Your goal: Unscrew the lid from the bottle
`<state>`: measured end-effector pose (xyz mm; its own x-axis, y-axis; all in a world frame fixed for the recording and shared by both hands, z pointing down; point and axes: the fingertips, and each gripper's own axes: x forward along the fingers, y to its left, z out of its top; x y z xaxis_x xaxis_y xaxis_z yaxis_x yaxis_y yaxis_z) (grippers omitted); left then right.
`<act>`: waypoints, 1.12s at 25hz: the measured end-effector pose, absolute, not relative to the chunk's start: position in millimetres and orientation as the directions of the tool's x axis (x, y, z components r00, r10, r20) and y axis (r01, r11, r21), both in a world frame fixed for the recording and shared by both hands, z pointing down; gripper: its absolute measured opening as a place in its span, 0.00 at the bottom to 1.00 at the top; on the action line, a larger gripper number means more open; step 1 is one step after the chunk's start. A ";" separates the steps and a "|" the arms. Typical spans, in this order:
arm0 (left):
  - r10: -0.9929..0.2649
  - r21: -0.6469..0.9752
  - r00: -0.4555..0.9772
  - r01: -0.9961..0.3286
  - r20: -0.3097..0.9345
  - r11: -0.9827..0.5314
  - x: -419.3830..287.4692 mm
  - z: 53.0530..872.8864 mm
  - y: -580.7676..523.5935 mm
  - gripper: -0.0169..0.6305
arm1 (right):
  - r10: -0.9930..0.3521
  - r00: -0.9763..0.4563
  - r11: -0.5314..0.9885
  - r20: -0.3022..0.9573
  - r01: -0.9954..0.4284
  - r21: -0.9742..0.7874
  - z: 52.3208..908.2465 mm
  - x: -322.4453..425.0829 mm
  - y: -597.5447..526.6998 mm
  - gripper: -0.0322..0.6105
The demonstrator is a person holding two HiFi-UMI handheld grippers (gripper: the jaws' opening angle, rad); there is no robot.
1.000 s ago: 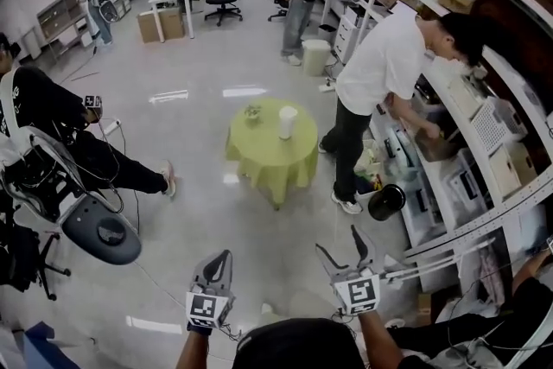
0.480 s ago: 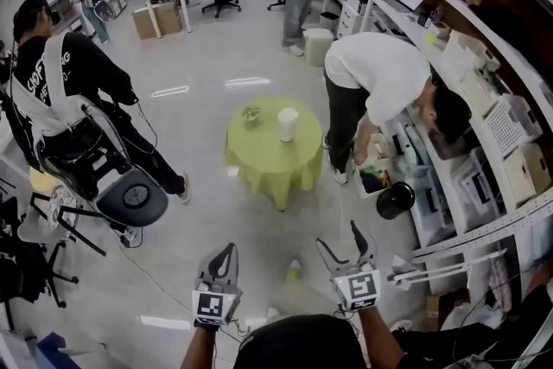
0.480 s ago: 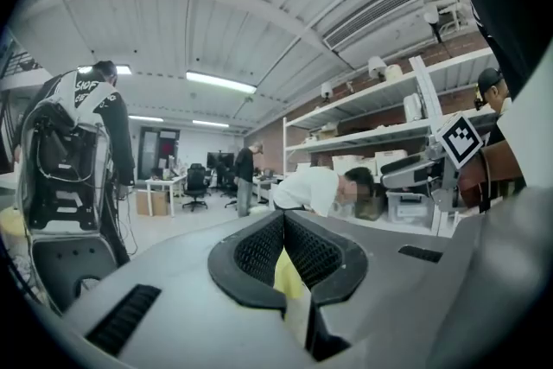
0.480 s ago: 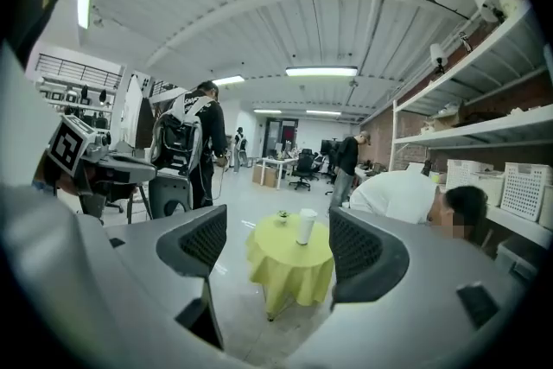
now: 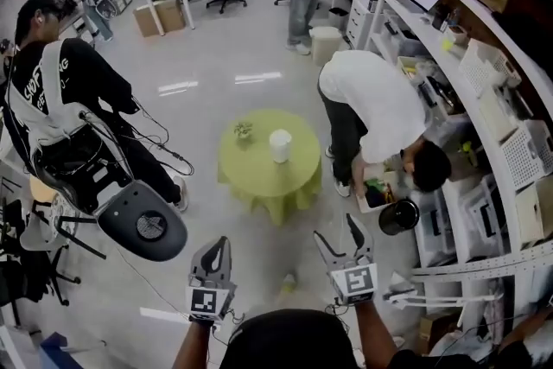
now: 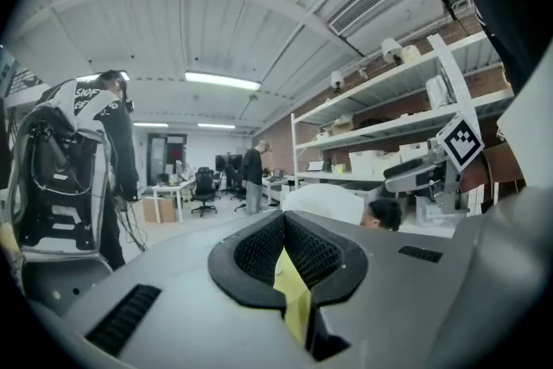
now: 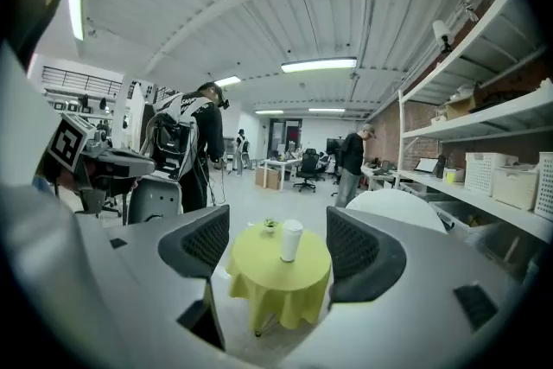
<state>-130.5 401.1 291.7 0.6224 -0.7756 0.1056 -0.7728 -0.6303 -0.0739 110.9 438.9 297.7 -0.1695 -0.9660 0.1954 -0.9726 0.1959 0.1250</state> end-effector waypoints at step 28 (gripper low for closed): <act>-0.730 -0.033 0.664 -0.736 0.164 -0.676 -53.9 347.5 185.4 0.05 | -0.806 -0.422 0.525 0.414 -0.833 0.175 337.9 108.7 242.7 0.53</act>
<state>-53.9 185.4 347.5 0.6636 -0.7298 0.1642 -0.7358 -0.6764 -0.0329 108.7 242.7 337.9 -0.4217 -0.8065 0.4145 -0.8327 0.5253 0.1751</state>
